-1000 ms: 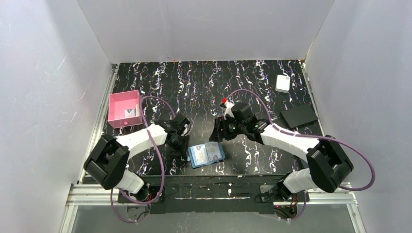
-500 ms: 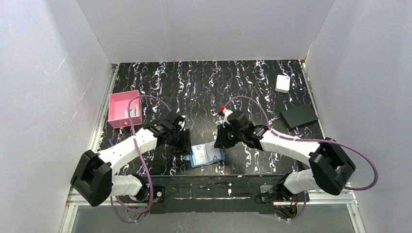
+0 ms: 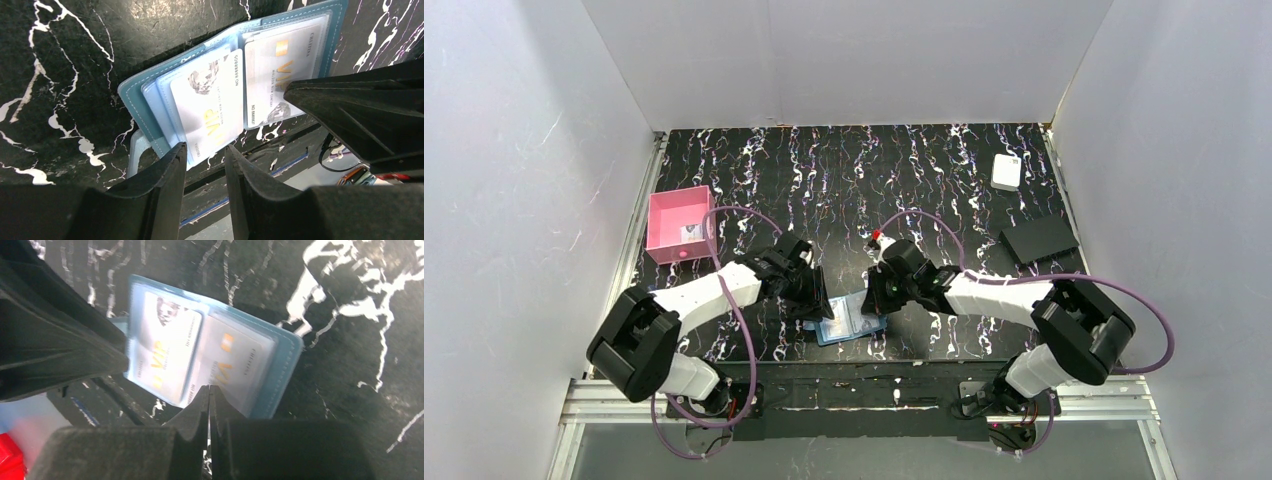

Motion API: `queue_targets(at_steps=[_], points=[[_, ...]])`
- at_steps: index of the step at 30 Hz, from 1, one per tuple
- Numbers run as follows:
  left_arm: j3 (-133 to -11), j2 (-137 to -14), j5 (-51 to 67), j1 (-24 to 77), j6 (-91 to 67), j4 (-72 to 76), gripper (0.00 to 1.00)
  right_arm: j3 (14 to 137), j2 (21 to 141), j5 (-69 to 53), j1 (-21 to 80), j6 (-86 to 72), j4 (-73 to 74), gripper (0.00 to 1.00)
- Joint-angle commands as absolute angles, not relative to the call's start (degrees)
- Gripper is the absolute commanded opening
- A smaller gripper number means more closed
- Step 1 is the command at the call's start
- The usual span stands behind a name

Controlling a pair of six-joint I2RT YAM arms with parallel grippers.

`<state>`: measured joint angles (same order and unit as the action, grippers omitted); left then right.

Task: Put the credit cards into the card holder
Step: Turn over the card holder at the center of the board.

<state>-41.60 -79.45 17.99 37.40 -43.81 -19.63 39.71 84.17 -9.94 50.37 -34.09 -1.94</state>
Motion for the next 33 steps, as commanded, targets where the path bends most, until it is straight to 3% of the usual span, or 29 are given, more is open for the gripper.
queue_targets(at_steps=[1, 8, 20, 33], points=[[-41.05, -80.65, 19.18, 37.93, -44.01, -17.84, 0.33, 37.31, 85.12, -7.40, 50.45, -34.30, -4.44, 0.06], [-41.21, -82.29, 17.99, 38.14, -43.57, -17.75, 0.33, 36.59, 86.06, -7.82, 50.45, -35.08, -6.12, 0.05], [-39.52, -80.38, 16.86, 38.85, -44.66, -17.97, 0.42, 36.23, 86.79, -8.24, 50.45, -35.20, -6.84, 0.05], [-41.47, -81.23, 19.42, 40.20, -44.81, -14.12, 0.38, 36.20, 87.54, -9.51, 50.45, -35.42, -7.78, 0.04]])
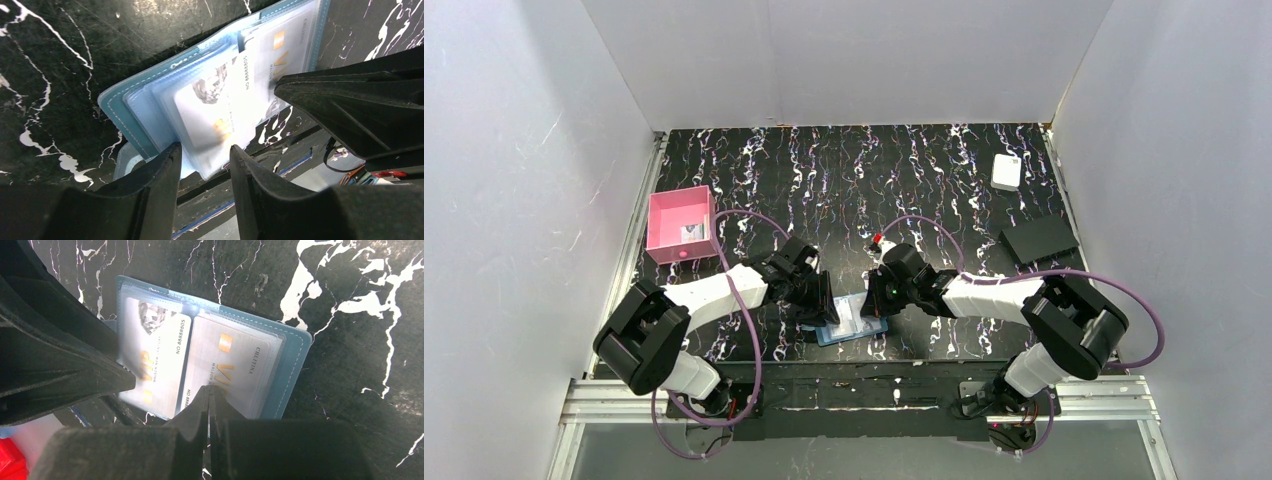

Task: Put the credit cards into the card holder
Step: Turn over the card holder at the center of the board.

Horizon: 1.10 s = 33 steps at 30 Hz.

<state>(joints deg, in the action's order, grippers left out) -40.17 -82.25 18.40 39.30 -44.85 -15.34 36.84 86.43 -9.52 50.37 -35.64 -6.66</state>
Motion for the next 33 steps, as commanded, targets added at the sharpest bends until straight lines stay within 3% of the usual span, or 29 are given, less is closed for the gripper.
queue_targets(at_steps=[1, 10, 16, 19, 28, 33], points=[[-41.62, -80.81, 19.33, 40.41, -44.91, -13.97, 0.37, 36.16, 87.54, -9.66, 50.45, -35.47, -7.88, 0.04], [-42.79, -79.04, 19.68, 41.30, -45.26, -13.28, 0.36, 36.29, 86.63, -10.01, 50.45, -36.05, -7.63, 0.07], [-43.86, -80.95, 19.78, 41.75, -45.16, -12.87, 0.29, 36.94, 85.66, -9.89, 50.45, -36.12, -6.56, 0.12], [-44.48, -81.59, 19.81, 42.21, -44.85, -12.66, 0.36, 37.13, 84.35, -9.33, 50.39, -36.28, -5.72, 0.17], [-45.51, -83.63, 19.78, 42.40, -44.34, -12.82, 0.40, 38.43, 82.11, -7.91, 50.18, -35.88, -2.25, 0.25], [-46.07, -84.09, 20.16, 42.51, -44.04, -12.74, 0.45, 39.02, 79.54, -7.22, 49.92, -35.68, -0.97, 0.37]])
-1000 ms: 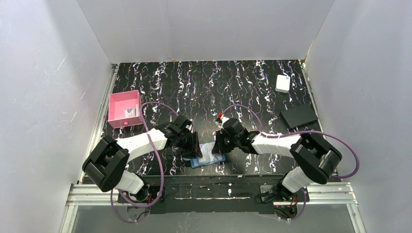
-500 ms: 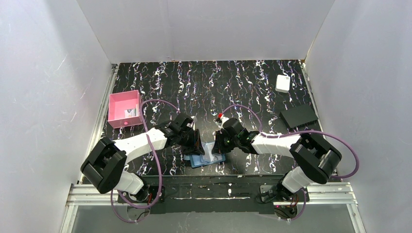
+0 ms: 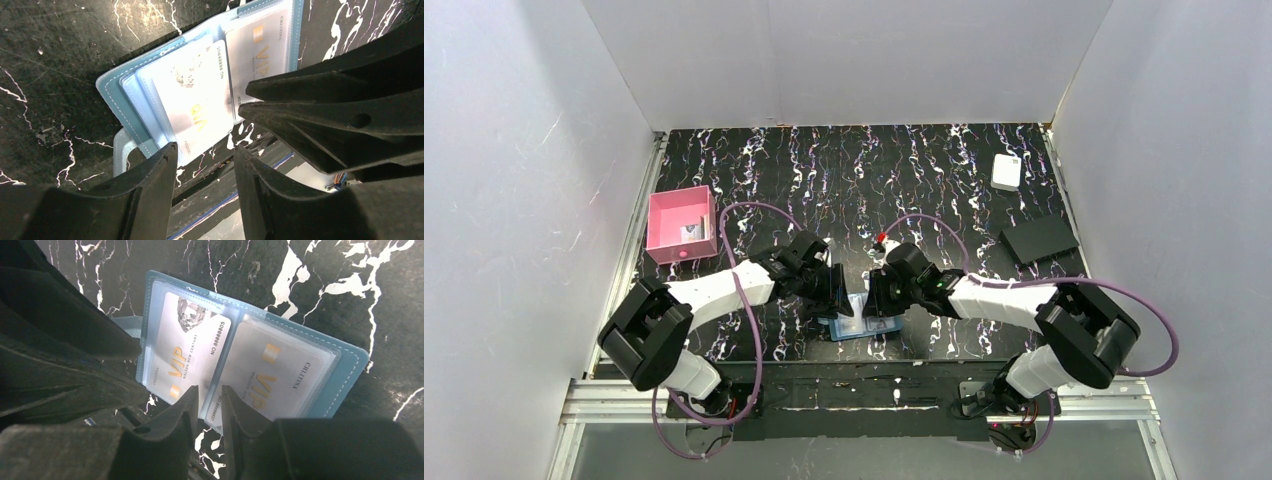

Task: Put the credit cards into the card holder
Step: Turn over the card holder at the center of the board.

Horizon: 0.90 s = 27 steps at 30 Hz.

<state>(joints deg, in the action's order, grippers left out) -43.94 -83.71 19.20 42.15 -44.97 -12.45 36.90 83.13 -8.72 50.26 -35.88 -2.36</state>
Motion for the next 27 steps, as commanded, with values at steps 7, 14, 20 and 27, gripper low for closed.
queue_targets(at_steps=[7, 14, 20, 27], points=[[-47.38, -85.39, 20.58, 42.66, -43.73, -12.91, 0.46, 38.48, 80.28, -9.79, 49.78, -36.63, -3.89, 0.37], [-46.76, -81.66, 15.77, 42.68, -43.55, -17.11, 0.54, 38.17, 83.13, -11.21, 49.75, -36.98, -6.92, 0.09], [-44.89, -77.91, 14.46, 42.66, -44.03, -18.95, 0.59, 38.72, 84.98, -10.64, 49.75, -36.51, -7.56, 0.06], [-44.83, -78.10, 14.60, 42.64, -44.60, -18.18, 0.47, 37.89, 86.95, -10.70, 49.66, -36.58, -8.94, 0.02]])
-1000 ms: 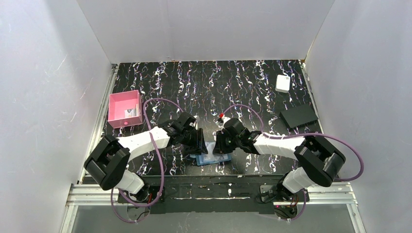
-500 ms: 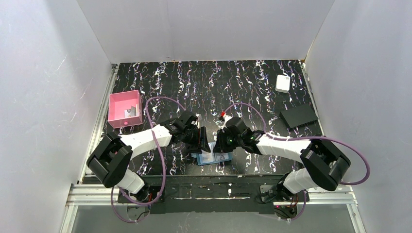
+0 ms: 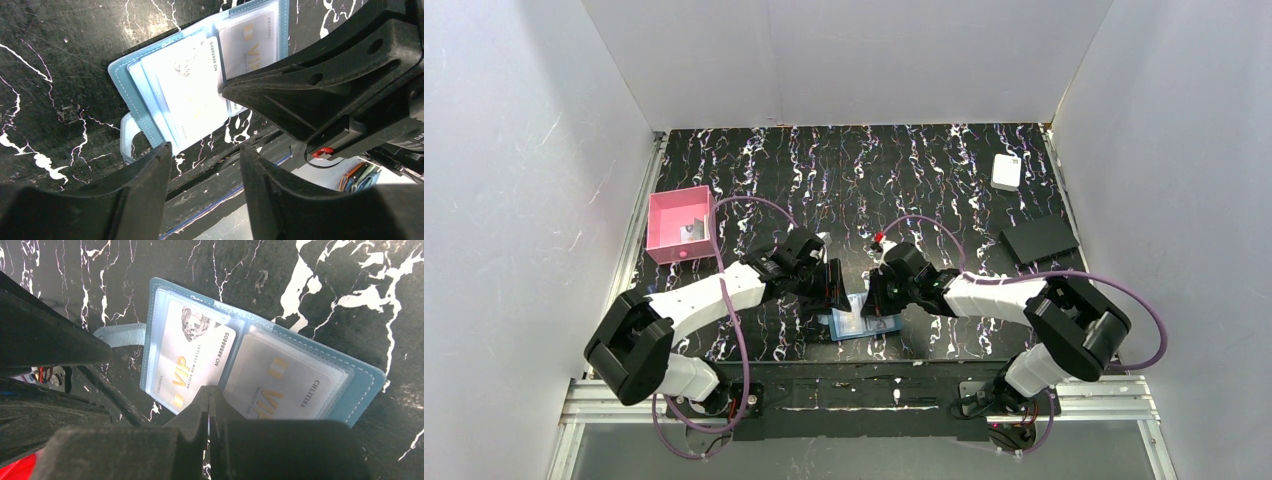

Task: Put the credit cards into the card holder
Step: Turn over the card holder at the center of the board.

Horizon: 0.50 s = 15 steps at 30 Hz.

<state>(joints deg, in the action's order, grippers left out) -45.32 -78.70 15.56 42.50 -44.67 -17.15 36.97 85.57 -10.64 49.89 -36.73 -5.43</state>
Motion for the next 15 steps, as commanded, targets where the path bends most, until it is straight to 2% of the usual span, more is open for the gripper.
queue_targets(at_steps=[1, 4, 8, 12, 13, 15], points=[[-45.00, -78.68, 14.70, 42.64, -44.57, -18.01, 0.44, 37.83, 87.22, -10.69, 49.66, -36.60, -9.17, 0.02], [-45.70, -80.46, 14.88, 42.64, -44.53, -17.48, 0.33, 37.55, 88.12, -10.32, 49.66, -36.58, -9.63, 0.01], [-46.78, -82.16, 14.61, 42.68, -44.33, -17.37, 0.24, 37.12, 88.94, -9.10, 49.59, -36.87, -9.16, 0.01], [-47.85, -83.64, 14.62, 42.65, -44.04, -17.48, 0.21, 36.28, 89.74, -9.06, 49.57, -37.15, -9.86, 0.01], [-47.99, -83.80, 14.62, 42.65, -44.04, -17.45, 0.22, 36.17, 90.02, -9.11, 49.57, -37.20, -10.05, 0.01], [-48.00, -83.76, 14.78, 42.66, -44.15, -17.06, 0.30, 35.96, 90.31, -9.15, 49.57, -37.25, -10.23, 0.01]])
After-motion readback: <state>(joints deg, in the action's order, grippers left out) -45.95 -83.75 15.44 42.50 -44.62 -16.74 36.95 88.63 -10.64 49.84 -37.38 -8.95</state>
